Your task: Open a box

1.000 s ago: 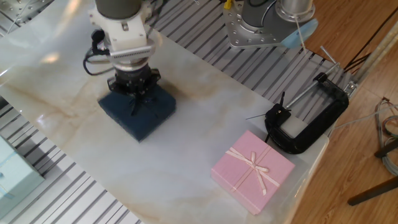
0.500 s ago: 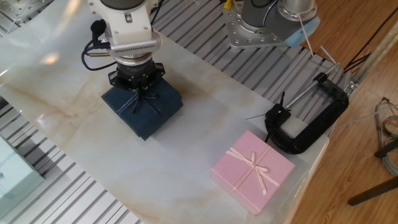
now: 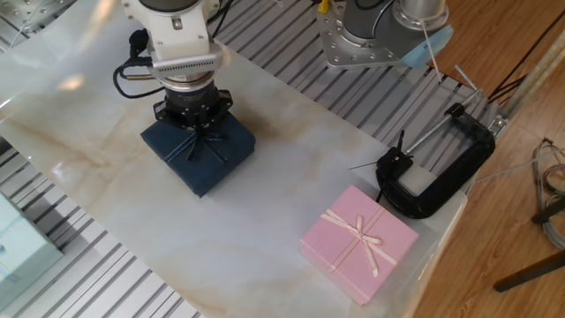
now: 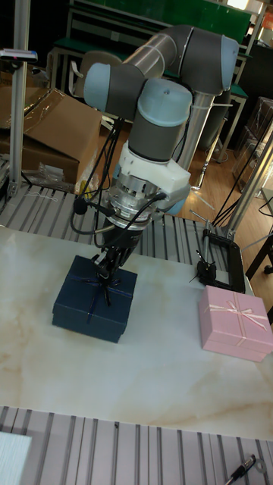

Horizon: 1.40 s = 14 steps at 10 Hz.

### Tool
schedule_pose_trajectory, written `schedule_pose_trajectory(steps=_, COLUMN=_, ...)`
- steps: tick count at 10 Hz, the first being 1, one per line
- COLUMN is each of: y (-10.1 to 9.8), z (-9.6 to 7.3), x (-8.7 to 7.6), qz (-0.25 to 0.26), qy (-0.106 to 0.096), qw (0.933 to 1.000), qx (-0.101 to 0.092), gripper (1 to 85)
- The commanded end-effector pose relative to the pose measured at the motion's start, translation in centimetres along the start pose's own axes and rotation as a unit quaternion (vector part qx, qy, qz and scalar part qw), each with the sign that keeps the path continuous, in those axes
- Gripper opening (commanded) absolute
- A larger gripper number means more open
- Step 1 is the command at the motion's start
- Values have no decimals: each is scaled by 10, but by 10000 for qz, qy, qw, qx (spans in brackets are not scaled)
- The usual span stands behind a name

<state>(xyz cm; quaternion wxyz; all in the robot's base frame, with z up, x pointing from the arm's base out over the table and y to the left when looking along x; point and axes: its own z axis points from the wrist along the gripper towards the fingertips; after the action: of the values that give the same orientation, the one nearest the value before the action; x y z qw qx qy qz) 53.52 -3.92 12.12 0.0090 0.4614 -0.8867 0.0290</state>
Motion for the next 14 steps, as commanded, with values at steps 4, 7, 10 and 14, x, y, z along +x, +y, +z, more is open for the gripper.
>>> schedule_pose_trajectory(steps=4, y=0, z=-8, x=-5, qz=105, qy=181, qw=9998, qx=76, gripper=13)
schedule_pose_trajectory(steps=7, y=-12, z=13, x=-1, qz=14, qy=-82, qw=10000, qx=38, gripper=13)
schedule_pose_trajectory(steps=10, y=1, z=-15, x=-14, qz=473, qy=239, qw=9985, qx=113, gripper=13)
schedule_pose_trajectory(steps=14, y=-1, z=4, x=-15, qz=336, qy=-42, qw=9994, qx=1, gripper=13)
